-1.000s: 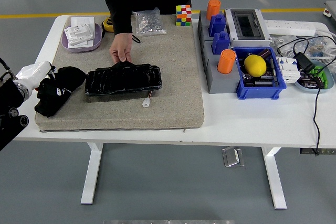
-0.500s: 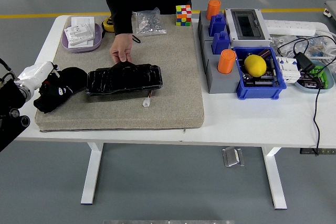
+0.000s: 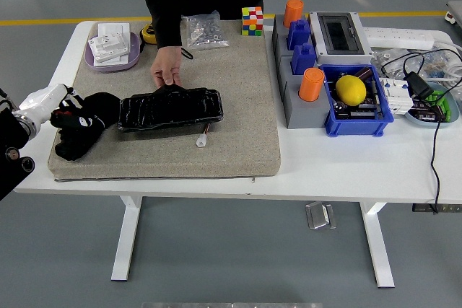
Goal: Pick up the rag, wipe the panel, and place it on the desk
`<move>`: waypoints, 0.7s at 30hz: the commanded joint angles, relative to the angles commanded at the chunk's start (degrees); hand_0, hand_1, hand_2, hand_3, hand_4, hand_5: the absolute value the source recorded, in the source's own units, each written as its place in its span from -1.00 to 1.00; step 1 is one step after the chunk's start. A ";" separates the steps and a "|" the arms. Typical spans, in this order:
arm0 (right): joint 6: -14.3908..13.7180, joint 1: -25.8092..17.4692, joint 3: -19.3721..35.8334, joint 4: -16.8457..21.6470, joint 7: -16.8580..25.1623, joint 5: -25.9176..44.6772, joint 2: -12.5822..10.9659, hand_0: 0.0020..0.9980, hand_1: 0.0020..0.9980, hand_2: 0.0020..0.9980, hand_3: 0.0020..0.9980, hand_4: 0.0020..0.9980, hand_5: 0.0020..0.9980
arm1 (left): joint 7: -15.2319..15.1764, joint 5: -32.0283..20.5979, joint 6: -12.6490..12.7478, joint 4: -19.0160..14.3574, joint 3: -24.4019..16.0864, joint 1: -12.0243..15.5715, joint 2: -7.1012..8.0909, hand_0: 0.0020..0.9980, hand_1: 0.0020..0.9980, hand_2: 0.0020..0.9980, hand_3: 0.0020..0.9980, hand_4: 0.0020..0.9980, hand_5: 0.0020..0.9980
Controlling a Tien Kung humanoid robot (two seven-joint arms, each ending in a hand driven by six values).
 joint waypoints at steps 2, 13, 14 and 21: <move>-0.05 -0.01 -0.02 -0.03 -0.02 0.04 -0.03 0.41 0.30 0.37 0.20 0.94 -0.14 | -0.19 -0.65 0.00 0.04 0.26 -0.04 0.01 -0.22 0.01 0.26 0.43 0.87 -0.07; -0.26 -0.03 -0.02 -0.09 -0.04 -0.07 0.02 0.41 0.30 0.37 0.19 0.94 -0.14 | -0.17 -0.59 -0.78 0.17 0.91 -0.55 0.95 -0.22 0.02 0.27 0.49 0.93 -0.03; -0.28 -0.04 -0.01 -0.10 -0.04 -0.08 0.01 0.41 0.30 0.37 0.19 0.94 -0.14 | -0.18 -0.65 -0.90 0.10 1.15 -0.62 1.21 -0.22 0.02 0.27 0.49 0.93 -0.03; -0.31 -0.06 -0.09 -0.24 -0.14 -0.15 -0.04 0.40 0.30 0.37 0.19 0.93 -0.15 | -0.58 -1.04 -1.84 -0.74 1.17 -0.41 2.54 -0.21 0.03 0.29 0.49 0.95 0.00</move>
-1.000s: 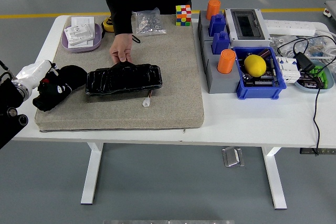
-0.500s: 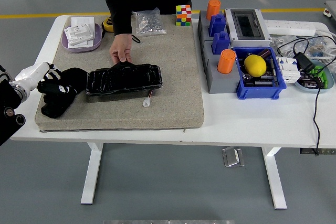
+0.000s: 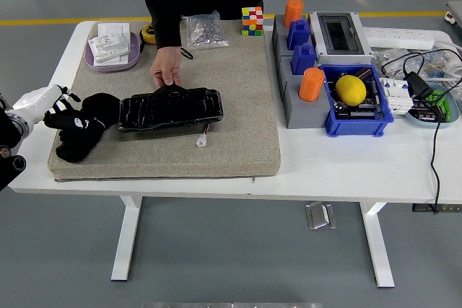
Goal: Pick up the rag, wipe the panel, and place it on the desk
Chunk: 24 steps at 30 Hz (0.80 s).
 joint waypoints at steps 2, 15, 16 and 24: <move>0.01 0.00 0.00 -0.03 -0.05 -0.19 0.03 0.40 0.30 0.37 0.19 0.93 -0.15 | -0.11 -0.28 -0.22 -0.33 -0.24 0.11 0.23 -0.21 0.03 0.29 0.49 0.95 0.00; 0.00 -0.10 0.24 -0.10 -0.13 -0.85 0.29 0.41 0.30 0.37 0.19 0.93 -0.15 | -0.15 -1.41 -2.35 -5.62 -3.39 1.39 2.34 -0.20 0.05 0.30 0.51 0.97 0.11; 0.01 -0.12 0.27 -0.08 -0.14 -0.89 0.30 0.41 0.30 0.37 0.19 0.93 -0.16 | -0.09 -0.98 -2.60 -6.32 -3.99 1.55 2.60 -0.19 0.06 0.30 0.51 0.98 0.15; 0.03 -0.18 1.21 0.19 -0.09 -1.56 0.42 0.41 0.30 0.37 0.19 0.93 -0.16 | 0.60 1.08 -3.96 -10.62 -8.75 2.55 4.03 -0.19 0.06 0.31 0.51 0.98 0.16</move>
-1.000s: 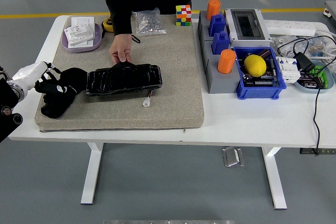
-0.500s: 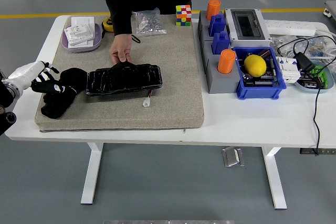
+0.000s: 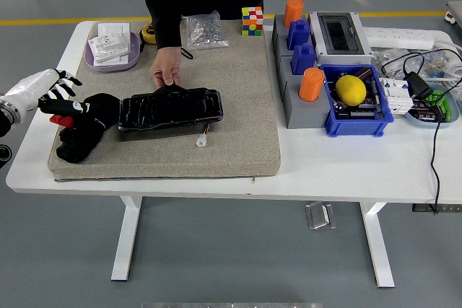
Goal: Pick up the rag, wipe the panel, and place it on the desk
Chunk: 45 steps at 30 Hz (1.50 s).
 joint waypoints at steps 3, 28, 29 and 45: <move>0.02 -0.06 0.05 0.01 0.01 0.12 0.09 0.41 0.30 0.37 0.19 0.93 -0.16 | 0.31 0.85 -0.32 -2.33 -2.20 0.52 0.76 -0.19 0.06 0.31 0.51 0.98 0.16; 0.22 -0.67 1.83 0.26 -0.10 -1.13 1.23 0.42 0.30 0.37 0.19 0.93 -0.16 | -0.51 -5.75 -2.87 -13.81 -19.82 4.06 2.12 -0.19 0.07 0.33 0.52 0.97 0.18; 0.24 -0.70 1.73 0.28 -0.11 -1.18 1.28 0.42 0.30 0.37 0.19 0.93 -0.16 | -0.42 -6.18 -3.19 -14.33 -20.71 4.29 2.01 -0.19 0.07 0.33 0.52 0.97 0.18; 0.24 -0.79 2.14 0.37 -0.17 -2.08 1.78 0.42 0.30 0.37 0.19 0.93 -0.15 | 0.62 -7.92 -4.73 -18.47 -26.04 6.40 0.30 -0.19 0.08 0.34 0.52 0.95 0.16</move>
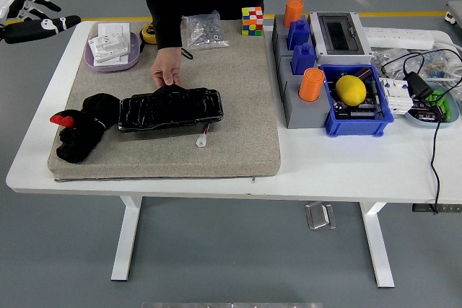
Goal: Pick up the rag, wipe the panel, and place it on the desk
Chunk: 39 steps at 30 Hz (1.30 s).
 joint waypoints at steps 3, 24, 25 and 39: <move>0.01 0.00 -0.26 0.00 -0.03 0.03 -0.08 0.42 0.30 0.37 0.19 0.93 -0.15 | 0.00 -0.56 -0.13 -0.12 0.41 0.21 0.31 -0.17 0.09 0.34 0.52 0.94 0.13; 0.00 0.03 -1.48 -0.12 -0.13 -0.26 -0.09 0.42 0.31 0.37 0.19 0.93 -0.14 | 0.00 -2.49 -0.23 0.65 2.66 1.96 2.39 -0.11 0.12 0.35 0.53 0.91 0.07; 0.01 0.00 -1.46 -0.10 -0.13 -0.34 -0.08 0.42 0.31 0.38 0.19 0.93 -0.14 | -0.01 -2.40 -0.25 0.72 2.74 2.09 2.47 -0.10 0.12 0.36 0.53 0.90 0.07; 0.05 -0.02 -2.31 -0.10 -0.20 -0.47 -0.27 0.42 0.31 0.38 0.19 0.93 -0.14 | -0.16 -2.85 -0.24 1.32 4.43 2.37 4.01 -0.09 0.13 0.36 0.53 0.88 0.04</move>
